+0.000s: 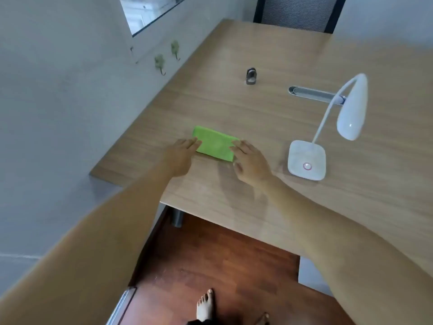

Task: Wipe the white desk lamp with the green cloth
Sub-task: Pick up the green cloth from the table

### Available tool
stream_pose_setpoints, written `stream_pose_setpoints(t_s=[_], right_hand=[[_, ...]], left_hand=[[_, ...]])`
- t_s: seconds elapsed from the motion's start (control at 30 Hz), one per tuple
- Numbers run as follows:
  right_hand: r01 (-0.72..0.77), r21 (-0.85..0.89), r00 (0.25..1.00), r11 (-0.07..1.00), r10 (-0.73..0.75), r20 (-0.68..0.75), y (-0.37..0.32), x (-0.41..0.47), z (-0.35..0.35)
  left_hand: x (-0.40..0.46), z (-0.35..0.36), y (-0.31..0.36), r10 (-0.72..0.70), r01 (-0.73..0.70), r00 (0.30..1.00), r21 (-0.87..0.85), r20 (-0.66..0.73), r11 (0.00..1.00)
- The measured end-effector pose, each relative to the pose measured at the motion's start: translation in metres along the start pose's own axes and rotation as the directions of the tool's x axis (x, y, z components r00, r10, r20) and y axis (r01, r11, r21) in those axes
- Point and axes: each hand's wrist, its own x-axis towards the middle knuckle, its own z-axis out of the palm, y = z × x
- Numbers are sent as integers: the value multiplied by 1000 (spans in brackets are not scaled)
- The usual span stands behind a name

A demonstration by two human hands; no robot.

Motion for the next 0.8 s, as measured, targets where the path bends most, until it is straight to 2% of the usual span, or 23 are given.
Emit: stream_pose_setpoints(t_s=[0.13,0.3,0.37,0.57,0.67,0.8], right_hand=[[-41,-6,991,999,41,126,5,15,9],[-100,-8,965,995,99,242,16,27,16],[-123,-3,954,992,119,275,19,28,19],[-168,53,964,984,153,216,23,30,24],[-238,162,965,958,213,156,20,30,22],[-288,282,958,915,279,73,10,32,8]], left_hand=[[18,11,-6,64,-63,997,30,-48,998],[40,16,-10,-22,26,999,-83,50,996],[46,22,-13,-19,22,999,-101,30,995],[51,26,-11,-35,19,991,-120,-131,993],[51,22,-8,-17,-9,983,-138,-182,990],[46,3,-1,-23,-9,986,-190,-163,982]])
